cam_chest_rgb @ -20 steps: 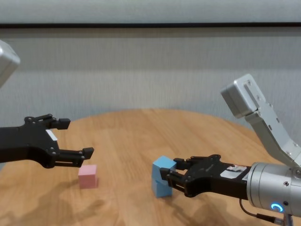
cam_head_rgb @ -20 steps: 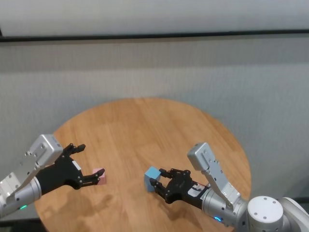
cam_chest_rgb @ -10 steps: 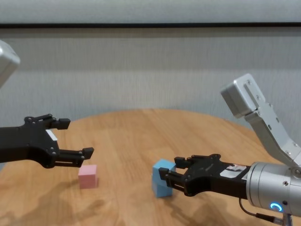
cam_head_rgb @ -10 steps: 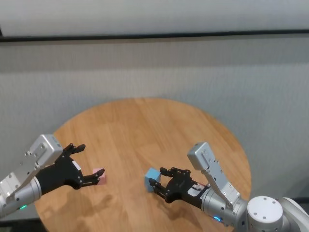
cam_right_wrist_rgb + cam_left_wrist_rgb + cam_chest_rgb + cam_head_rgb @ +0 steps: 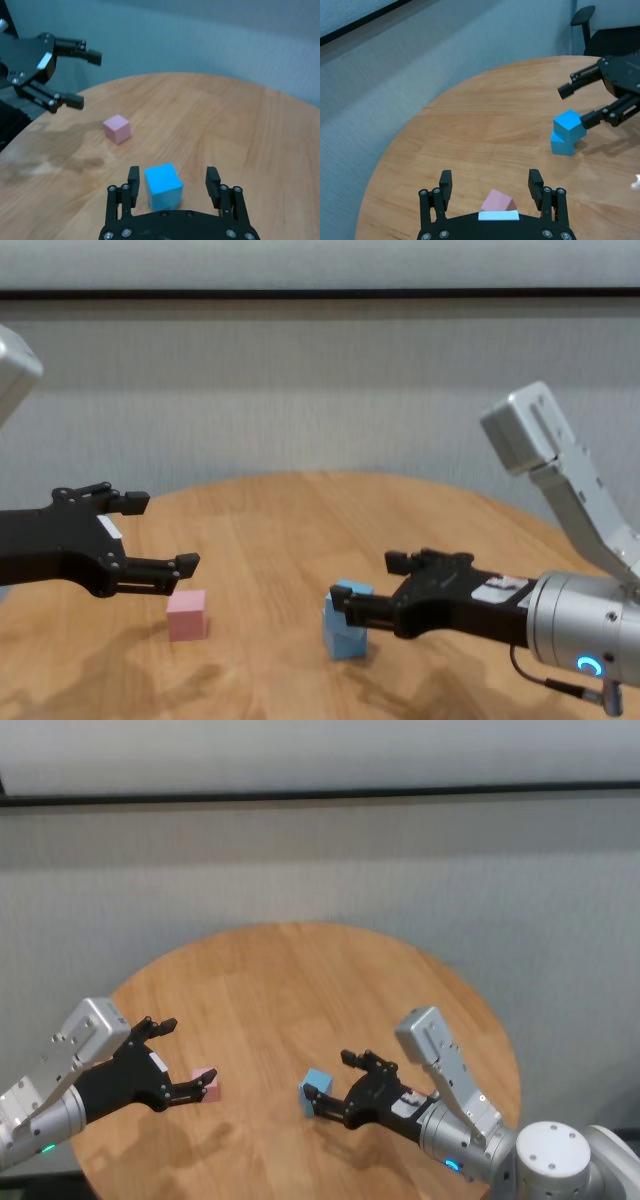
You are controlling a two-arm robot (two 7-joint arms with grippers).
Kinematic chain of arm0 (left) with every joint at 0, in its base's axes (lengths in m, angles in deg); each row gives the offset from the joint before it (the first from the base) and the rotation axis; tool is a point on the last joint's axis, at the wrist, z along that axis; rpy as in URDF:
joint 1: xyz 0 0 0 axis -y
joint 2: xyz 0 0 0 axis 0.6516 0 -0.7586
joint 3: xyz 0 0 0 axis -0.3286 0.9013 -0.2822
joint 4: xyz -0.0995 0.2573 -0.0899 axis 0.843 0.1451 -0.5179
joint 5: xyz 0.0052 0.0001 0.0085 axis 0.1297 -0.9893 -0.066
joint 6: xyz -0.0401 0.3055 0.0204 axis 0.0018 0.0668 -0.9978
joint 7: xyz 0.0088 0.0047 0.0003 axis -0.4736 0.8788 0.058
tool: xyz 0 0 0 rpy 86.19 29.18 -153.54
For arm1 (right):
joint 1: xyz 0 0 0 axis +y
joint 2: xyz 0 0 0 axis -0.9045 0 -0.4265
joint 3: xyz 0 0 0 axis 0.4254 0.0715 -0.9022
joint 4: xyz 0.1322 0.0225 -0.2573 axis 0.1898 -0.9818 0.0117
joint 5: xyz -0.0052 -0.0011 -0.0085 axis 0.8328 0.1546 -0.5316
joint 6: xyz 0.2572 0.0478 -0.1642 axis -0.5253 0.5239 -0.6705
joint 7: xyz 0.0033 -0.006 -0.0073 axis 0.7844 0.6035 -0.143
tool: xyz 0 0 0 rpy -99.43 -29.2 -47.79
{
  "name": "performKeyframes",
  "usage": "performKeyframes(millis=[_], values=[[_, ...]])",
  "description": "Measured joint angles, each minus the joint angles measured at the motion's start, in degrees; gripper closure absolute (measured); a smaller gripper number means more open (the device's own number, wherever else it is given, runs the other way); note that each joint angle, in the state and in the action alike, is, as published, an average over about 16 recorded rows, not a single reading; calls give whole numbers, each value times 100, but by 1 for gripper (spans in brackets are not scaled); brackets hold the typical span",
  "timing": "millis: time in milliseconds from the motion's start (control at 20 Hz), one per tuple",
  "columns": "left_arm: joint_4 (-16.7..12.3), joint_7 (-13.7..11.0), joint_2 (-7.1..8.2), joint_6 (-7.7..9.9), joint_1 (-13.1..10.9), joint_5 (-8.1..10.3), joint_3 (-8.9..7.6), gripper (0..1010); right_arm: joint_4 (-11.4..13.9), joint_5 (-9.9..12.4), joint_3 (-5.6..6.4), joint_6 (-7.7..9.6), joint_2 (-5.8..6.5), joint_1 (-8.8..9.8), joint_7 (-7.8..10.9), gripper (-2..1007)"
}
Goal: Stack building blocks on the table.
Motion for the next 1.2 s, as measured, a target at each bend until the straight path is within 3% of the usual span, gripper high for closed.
performKeyframes(millis=[250, 500, 1200], values=[[0, 0, 0, 0, 0, 0, 0, 11, 117, 58, 116, -13, 42, 14, -69, 96], [0, 0, 0, 0, 0, 0, 0, 11, 290, 140, 309, -7, 142, 75, -176, 21], [0, 0, 0, 0, 0, 0, 0, 11, 751, 401, 968, 6, 553, 537, -438, 0]])
